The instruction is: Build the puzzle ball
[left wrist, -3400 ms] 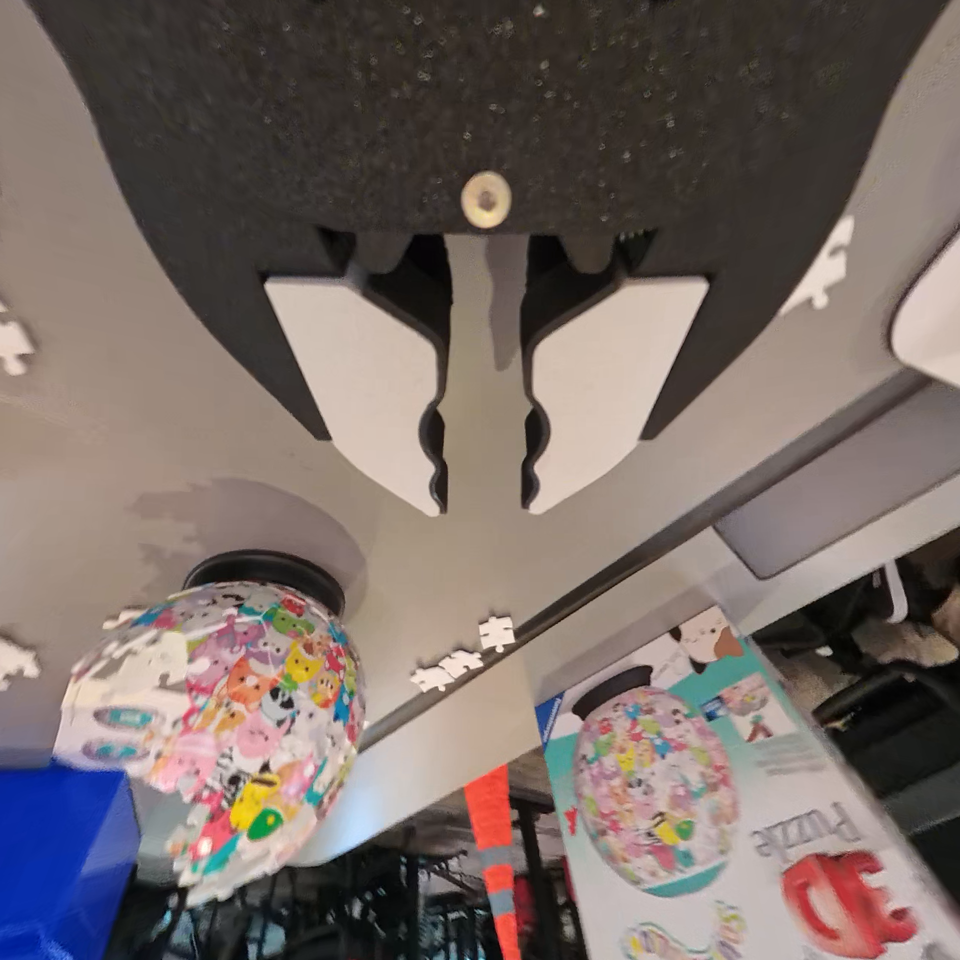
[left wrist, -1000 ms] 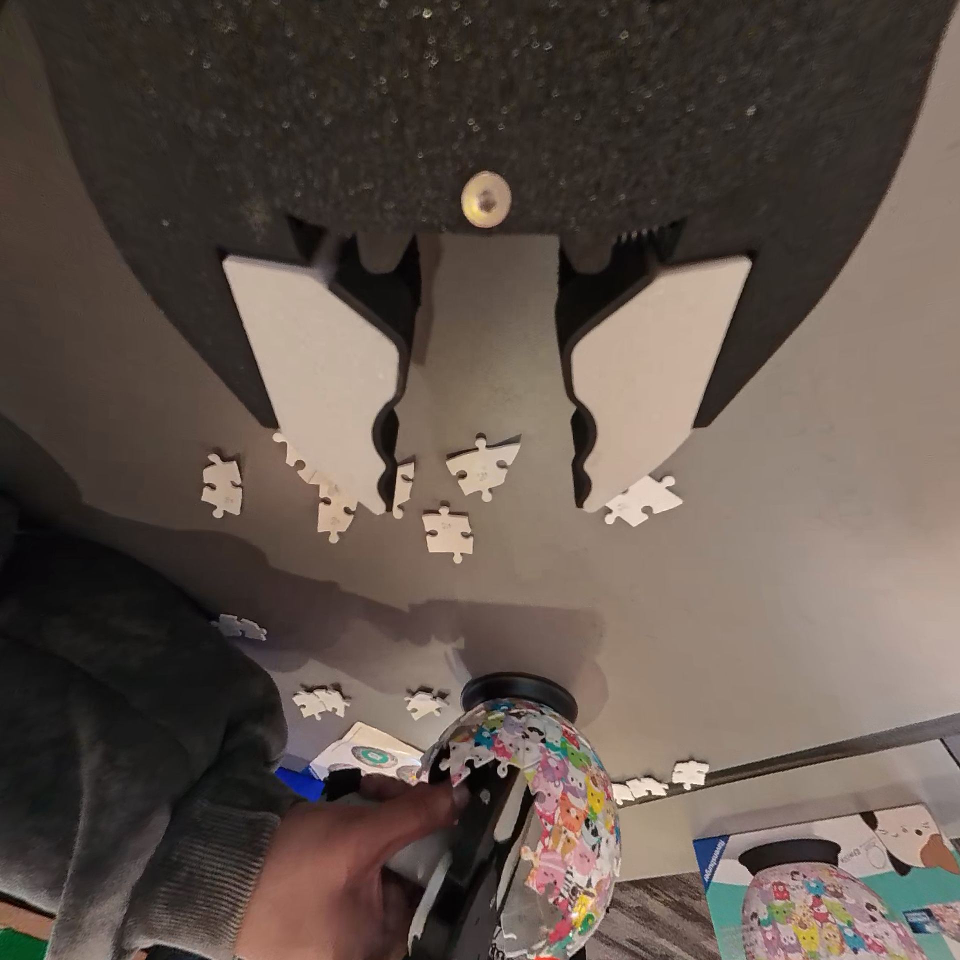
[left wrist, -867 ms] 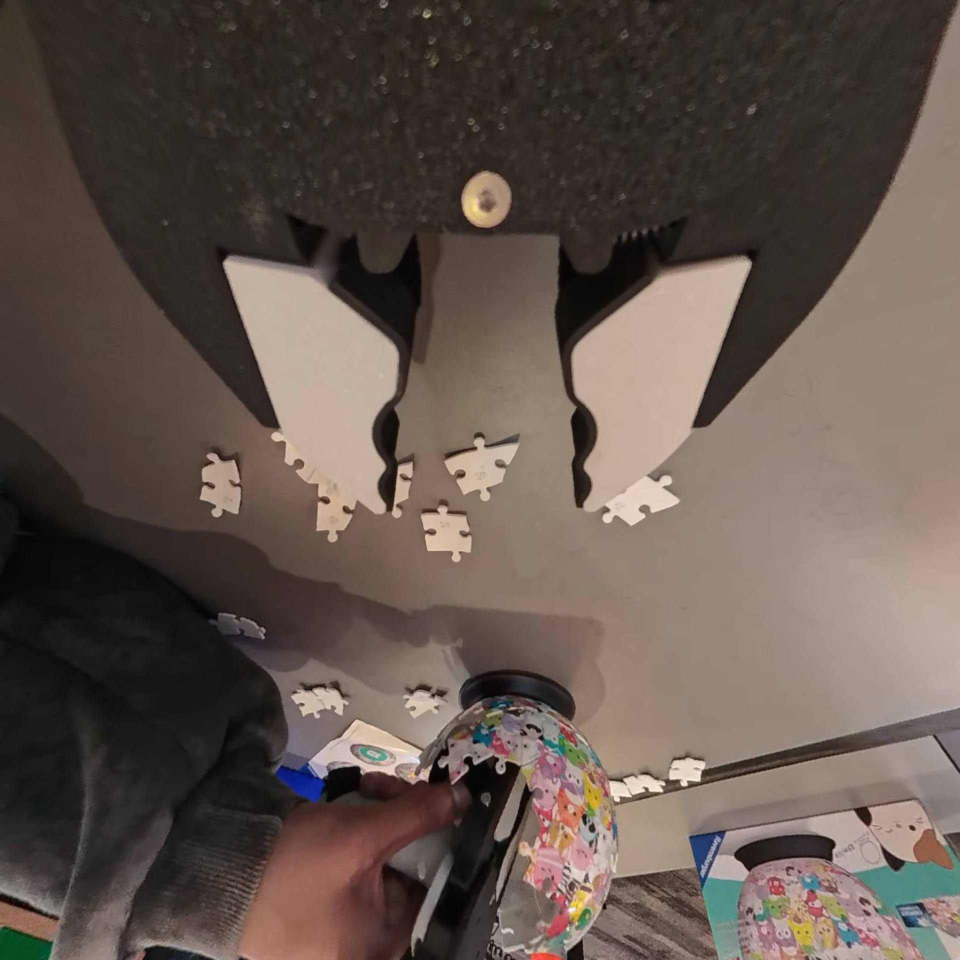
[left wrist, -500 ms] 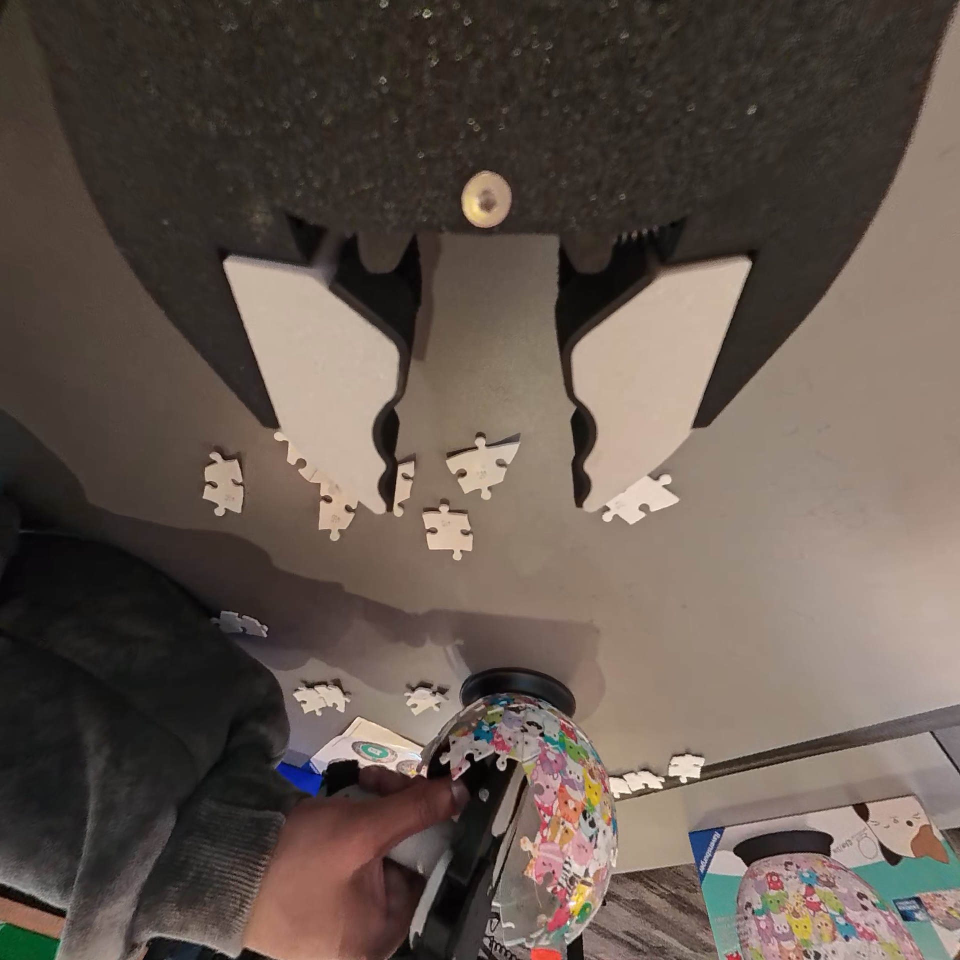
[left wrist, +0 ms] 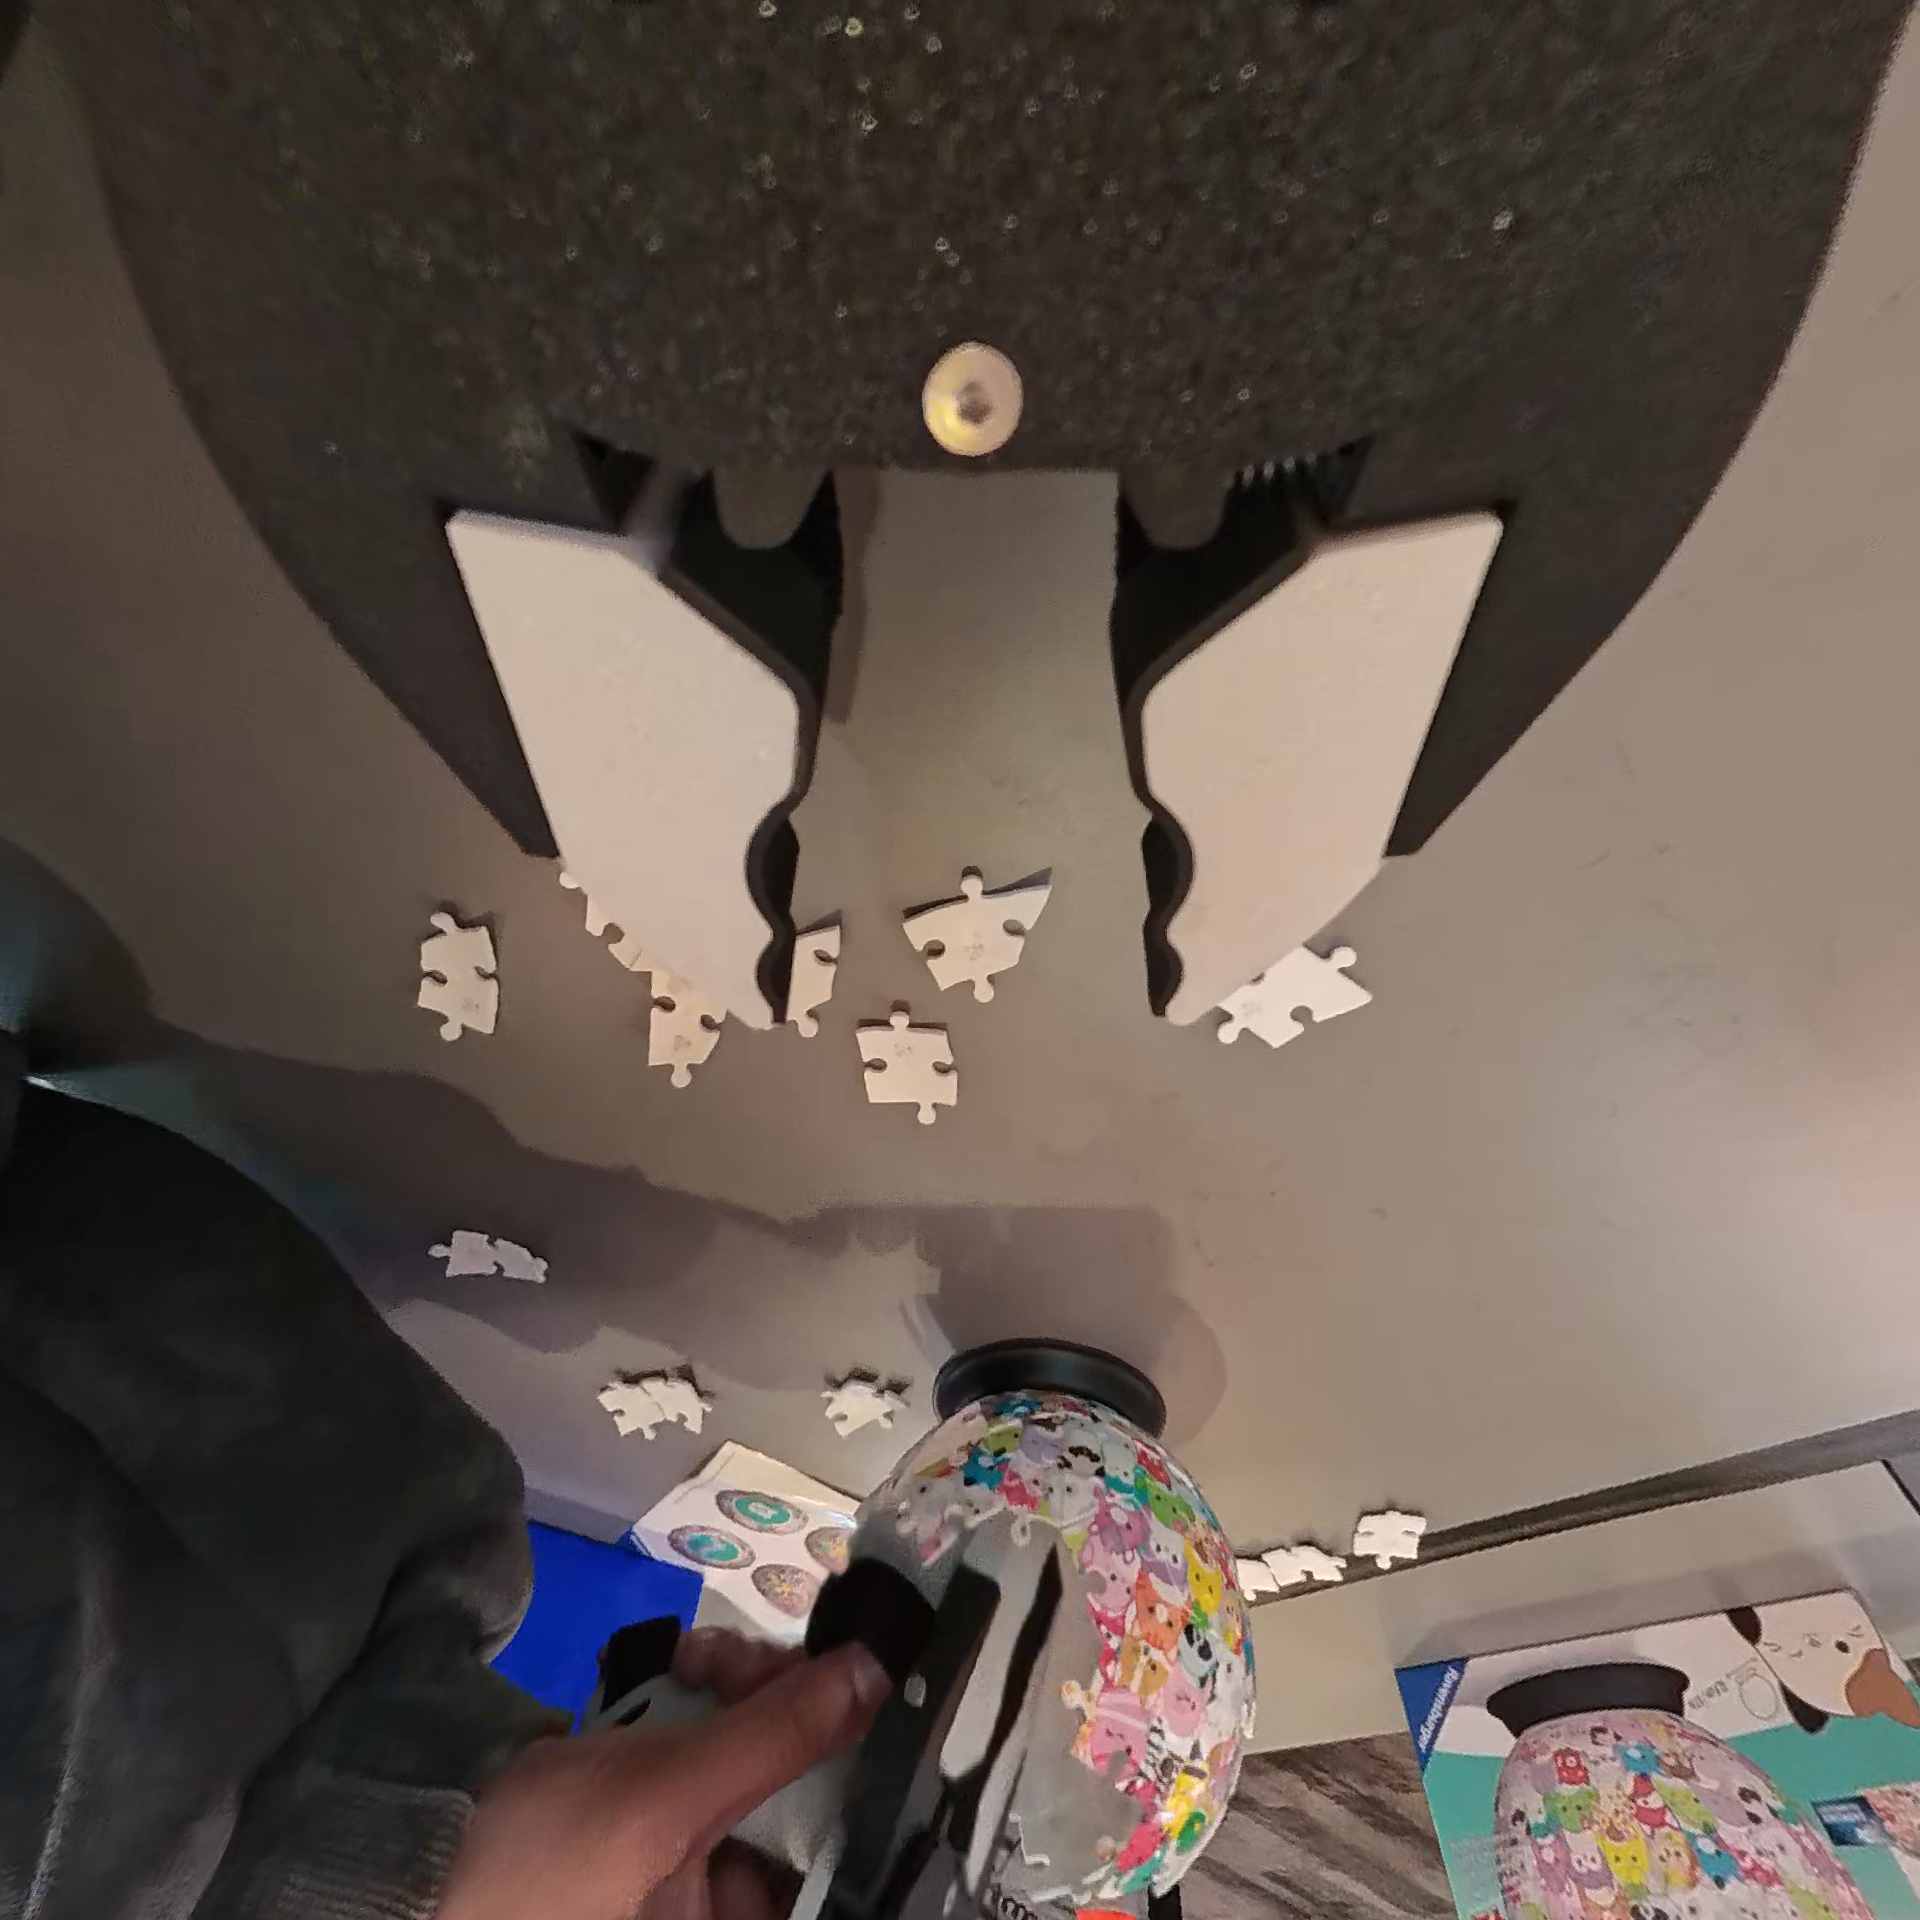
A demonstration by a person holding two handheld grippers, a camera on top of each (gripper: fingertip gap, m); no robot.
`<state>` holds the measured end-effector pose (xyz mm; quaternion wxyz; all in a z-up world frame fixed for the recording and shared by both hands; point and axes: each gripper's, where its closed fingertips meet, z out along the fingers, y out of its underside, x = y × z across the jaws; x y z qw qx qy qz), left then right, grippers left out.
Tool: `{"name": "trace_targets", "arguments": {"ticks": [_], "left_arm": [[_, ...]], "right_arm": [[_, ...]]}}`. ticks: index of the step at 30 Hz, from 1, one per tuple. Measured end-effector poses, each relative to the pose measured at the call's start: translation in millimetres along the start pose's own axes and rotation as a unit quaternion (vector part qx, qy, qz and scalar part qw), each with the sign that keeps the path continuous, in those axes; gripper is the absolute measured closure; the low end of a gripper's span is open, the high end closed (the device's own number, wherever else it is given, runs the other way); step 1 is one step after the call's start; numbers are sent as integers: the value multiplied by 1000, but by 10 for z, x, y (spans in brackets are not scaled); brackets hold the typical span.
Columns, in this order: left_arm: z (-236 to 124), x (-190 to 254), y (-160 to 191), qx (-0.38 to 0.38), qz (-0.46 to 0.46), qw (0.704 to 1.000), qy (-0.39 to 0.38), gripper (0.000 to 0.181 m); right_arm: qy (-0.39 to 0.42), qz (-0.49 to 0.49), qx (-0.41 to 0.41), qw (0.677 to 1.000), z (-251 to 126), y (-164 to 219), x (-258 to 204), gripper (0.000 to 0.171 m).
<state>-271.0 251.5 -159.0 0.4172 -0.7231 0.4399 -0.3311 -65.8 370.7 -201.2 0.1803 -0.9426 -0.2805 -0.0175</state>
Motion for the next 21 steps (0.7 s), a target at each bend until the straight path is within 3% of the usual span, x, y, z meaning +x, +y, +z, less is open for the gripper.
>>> {"name": "trace_targets", "arguments": {"ticks": [10, 21], "left_arm": [[-7, -3, -12, 3, 3, 1000, -2, 117], [-11, -15, -11, 3, -1, 1000, 0, 117]], "right_arm": [[-38, 11, -33, 999, 103, -32, -138, 131], [-33, 20, -53, 998, 190, 47, -100, 148]]}}
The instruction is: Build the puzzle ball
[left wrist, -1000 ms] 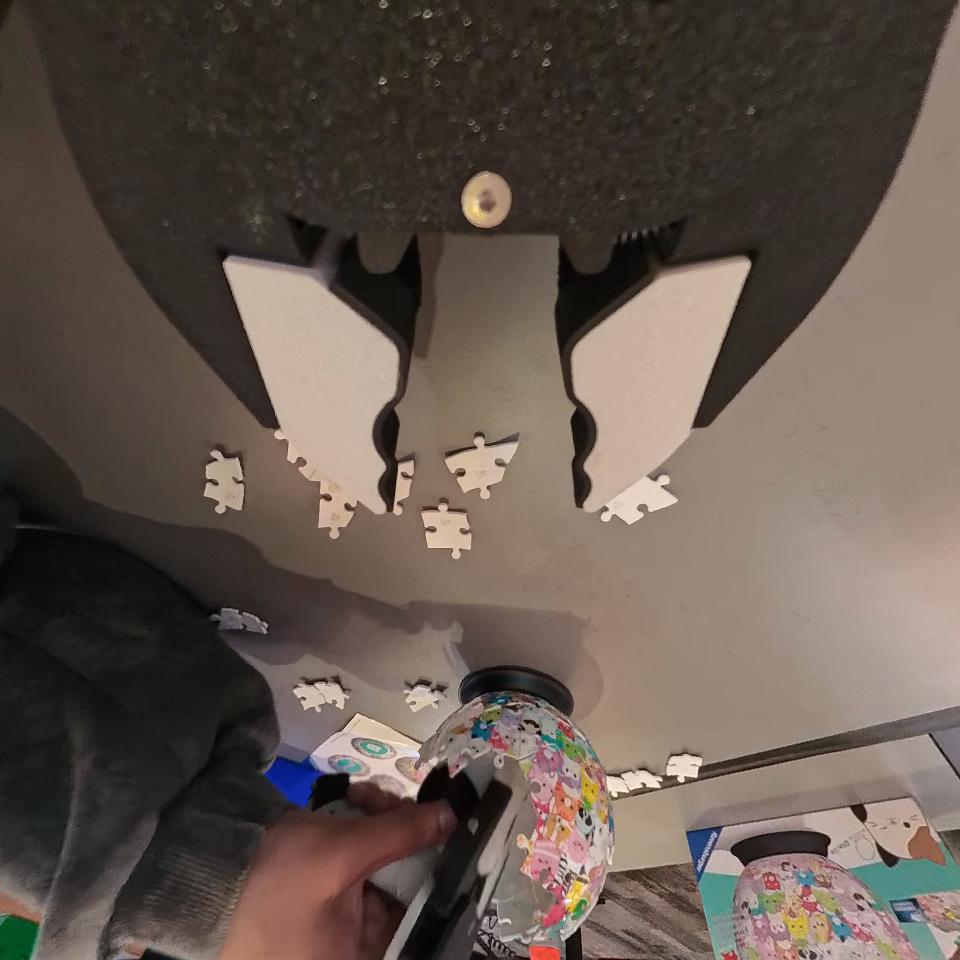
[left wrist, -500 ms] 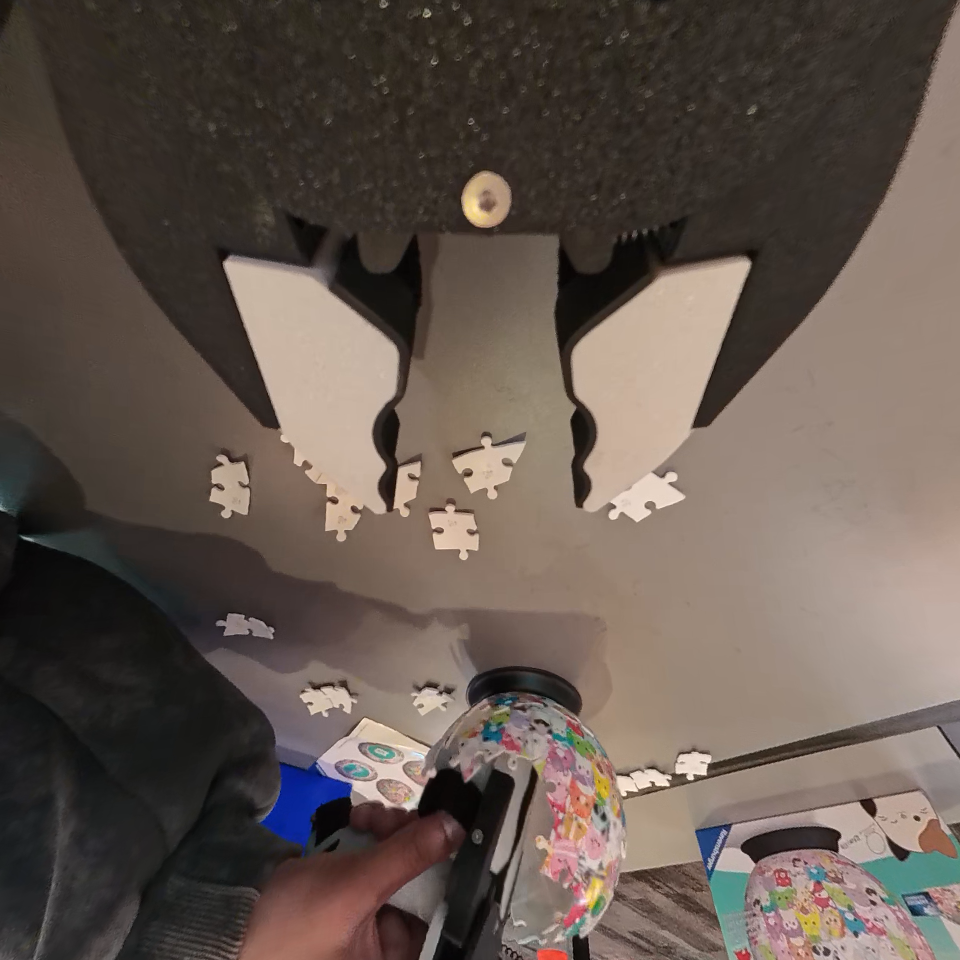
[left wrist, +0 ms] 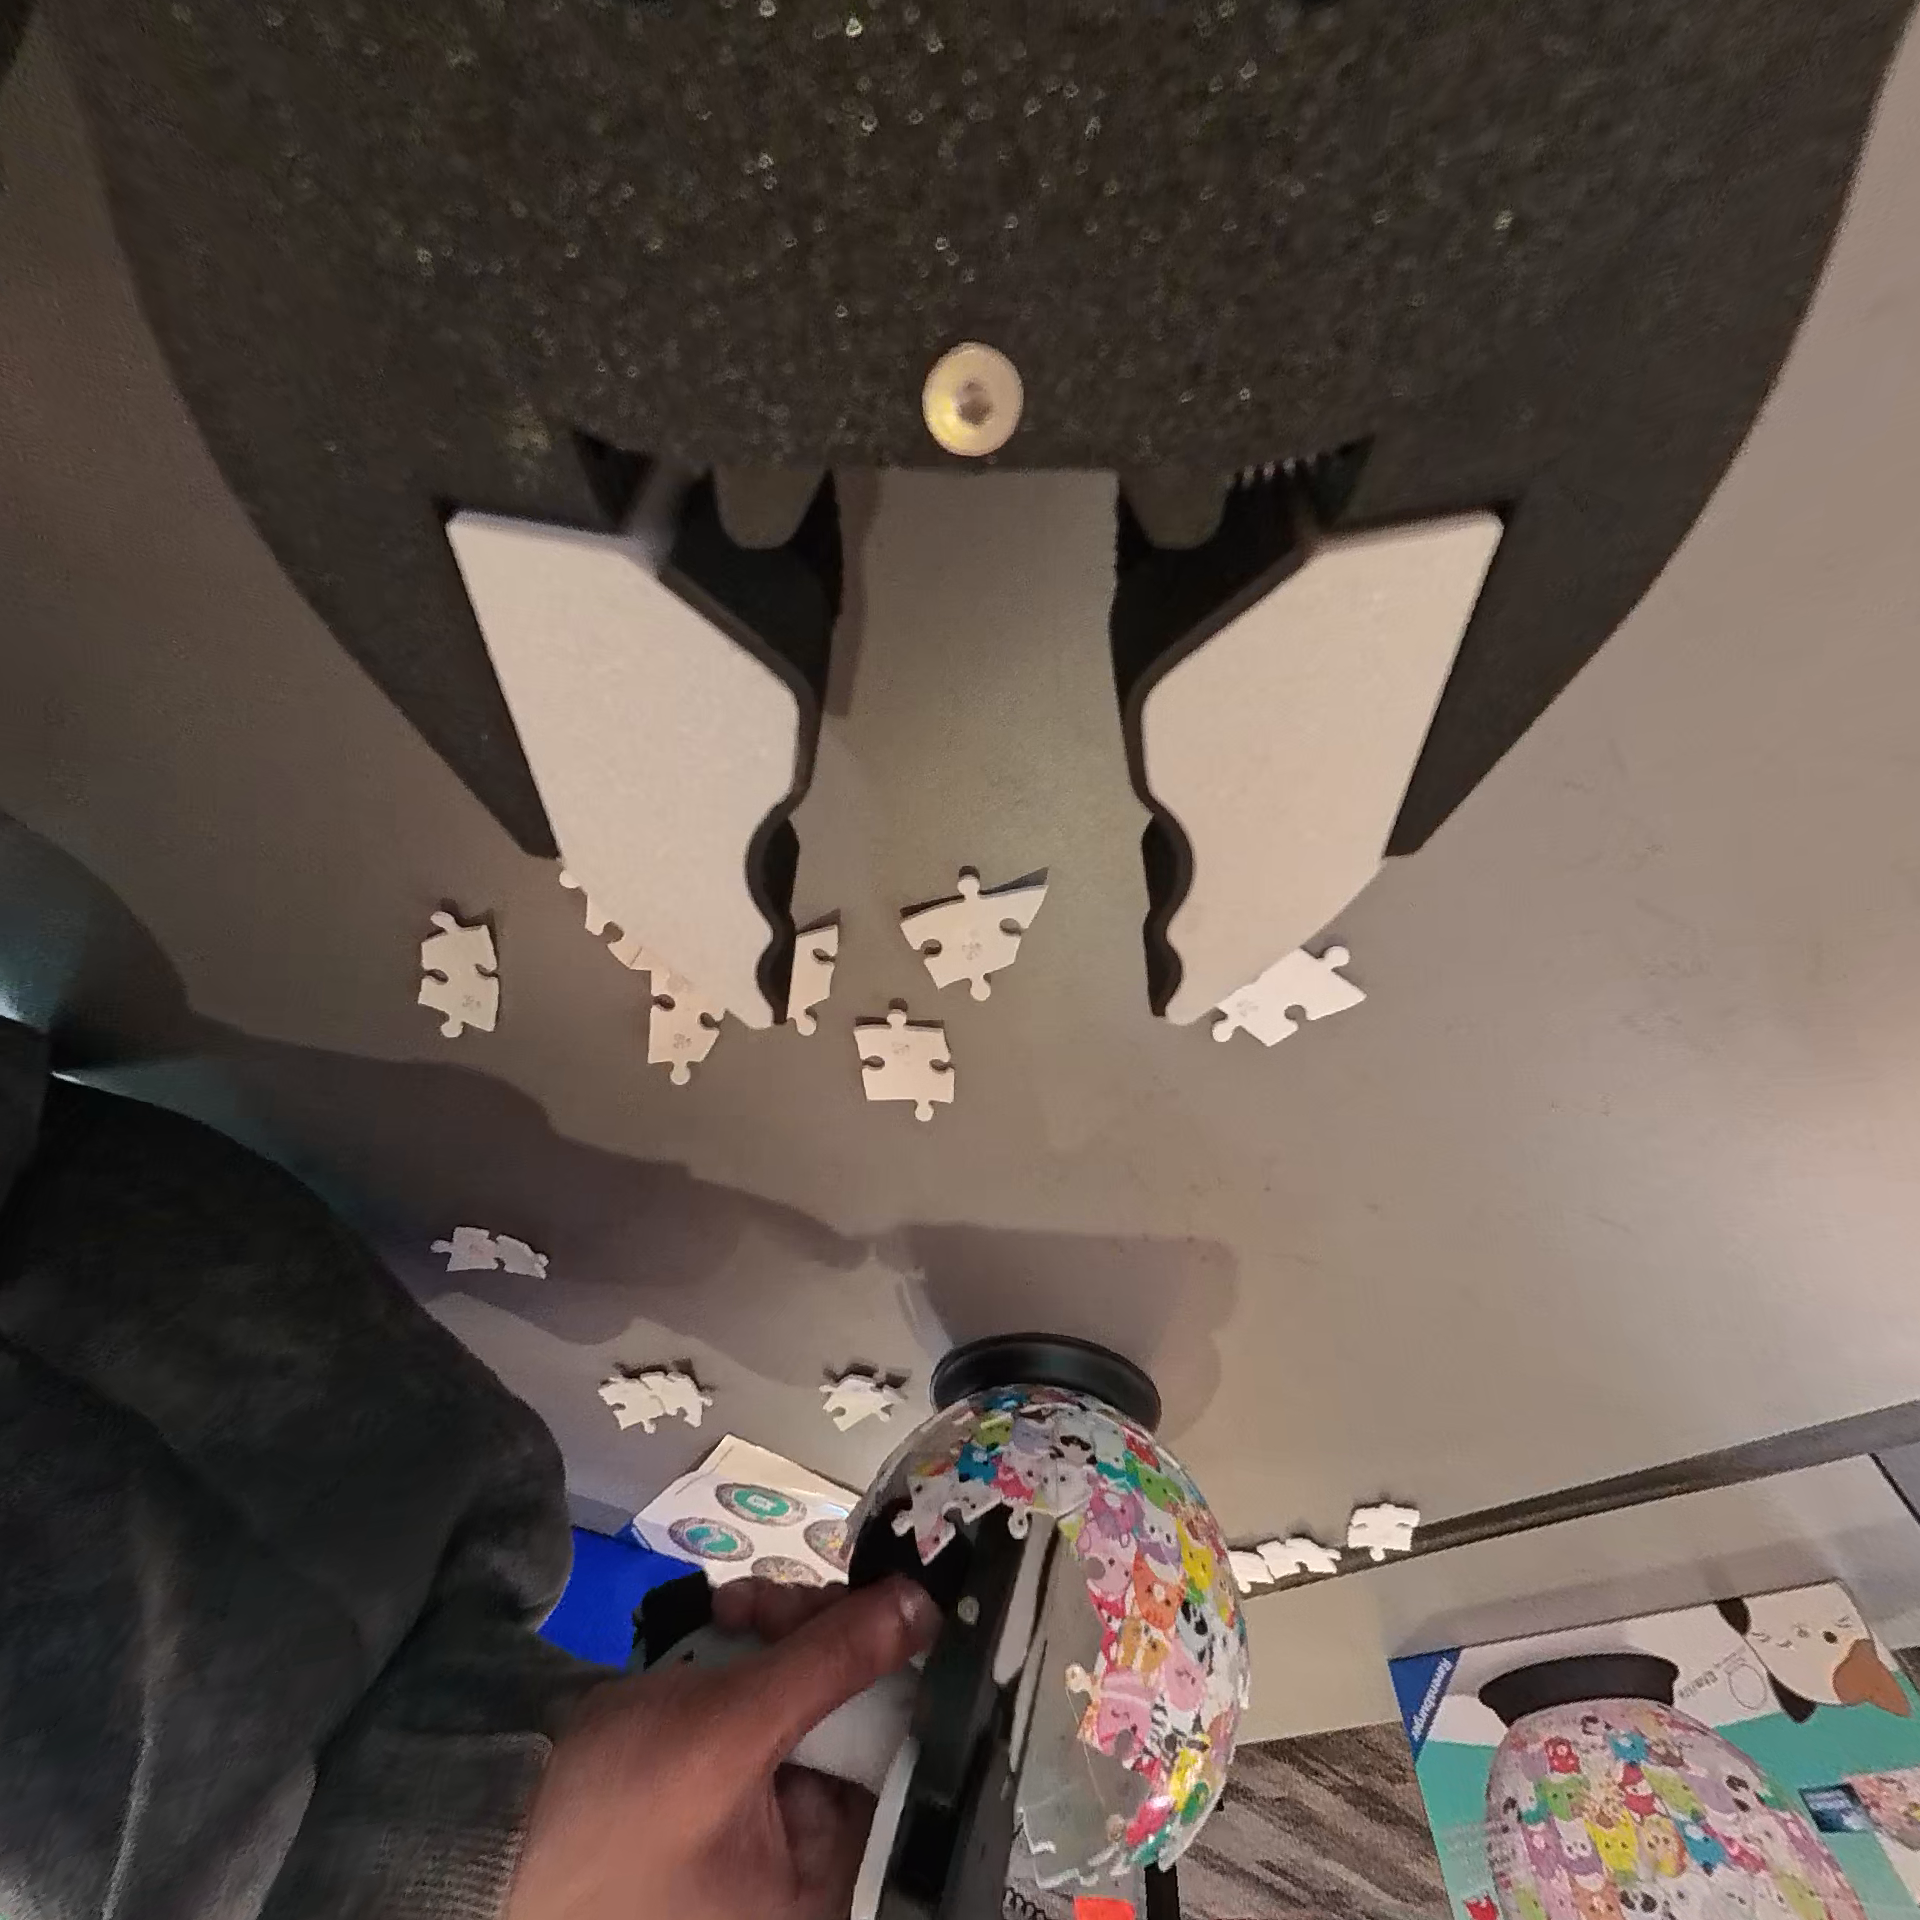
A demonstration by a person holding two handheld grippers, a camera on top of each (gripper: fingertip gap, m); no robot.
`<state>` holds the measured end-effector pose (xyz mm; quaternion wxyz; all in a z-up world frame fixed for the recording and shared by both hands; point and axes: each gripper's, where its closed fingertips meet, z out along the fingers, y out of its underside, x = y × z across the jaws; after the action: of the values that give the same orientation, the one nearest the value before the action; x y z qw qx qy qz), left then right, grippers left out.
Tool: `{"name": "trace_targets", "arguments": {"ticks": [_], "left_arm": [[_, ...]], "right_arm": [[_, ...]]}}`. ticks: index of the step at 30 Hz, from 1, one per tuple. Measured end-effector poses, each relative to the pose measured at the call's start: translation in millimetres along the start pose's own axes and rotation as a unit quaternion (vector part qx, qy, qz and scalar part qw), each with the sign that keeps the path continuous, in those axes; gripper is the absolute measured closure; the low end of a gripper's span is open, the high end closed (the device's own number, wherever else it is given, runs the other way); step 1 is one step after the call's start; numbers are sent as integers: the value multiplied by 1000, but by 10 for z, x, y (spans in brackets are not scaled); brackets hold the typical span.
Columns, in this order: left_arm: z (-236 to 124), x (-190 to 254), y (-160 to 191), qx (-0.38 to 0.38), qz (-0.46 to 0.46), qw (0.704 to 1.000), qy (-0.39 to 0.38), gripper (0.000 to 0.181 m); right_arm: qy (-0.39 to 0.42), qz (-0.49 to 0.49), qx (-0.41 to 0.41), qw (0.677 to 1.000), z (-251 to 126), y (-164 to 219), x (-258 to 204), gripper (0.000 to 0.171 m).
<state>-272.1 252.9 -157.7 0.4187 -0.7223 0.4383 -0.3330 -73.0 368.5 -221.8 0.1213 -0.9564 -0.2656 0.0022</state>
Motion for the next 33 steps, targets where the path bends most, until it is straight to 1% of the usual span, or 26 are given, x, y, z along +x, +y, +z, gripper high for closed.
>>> {"name": "trace_targets", "arguments": {"ticks": [1, 7, 10, 13, 15, 17, 25, 26, 28, 30, 33], "left_arm": [[0, -2, 0, 0, 0, 1000, 0, 117], [0, -14, 0, 0, -2, 1000, -2, 117], [2, -16, 4, -1, -1, 1000, -2, 117], [8, -12, 7, -2, -1, 1000, -1, 117], [11, -5, 10, -3, -1, 1000, 1, 117], [9, -2, 10, -3, 1, 1000, 1, 117], [-6, -14, 6, -2, 0, 1000, 0, 117], [-7, -14, 6, -2, 0, 1000, 0, 117], [-8, -17, 5, -1, 0, 1000, -1, 117], [-9, -20, 5, -1, 0, 1000, -1, 117], [-13, -31, 4, -1, -2, 1000, -2, 117]], "right_arm": [[2, -2, 0, 1000, 6, 8, 0, 154], [21, -8, 7, 1000, 13, 22, 25, 170], [41, -7, 12, 999, -61, 27, 102, 171], [51, -12, -7, 999, -83, 93, 156, 171], [60, -19, -3, 998, -86, 82, 174, 158], [53, -23, -1, 998, -81, 71, 146, 150], [70, -51, -29, 996, -24, 56, 176, 145], [73, -54, -31, 995, -19, 55, 180, 141], [81, -60, -35, 994, -16, 46, 186, 140], [84, -60, -34, 994, -33, 29, 189, 130], [75, -59, -31, 995, -46, 22, 168, 126]]}}
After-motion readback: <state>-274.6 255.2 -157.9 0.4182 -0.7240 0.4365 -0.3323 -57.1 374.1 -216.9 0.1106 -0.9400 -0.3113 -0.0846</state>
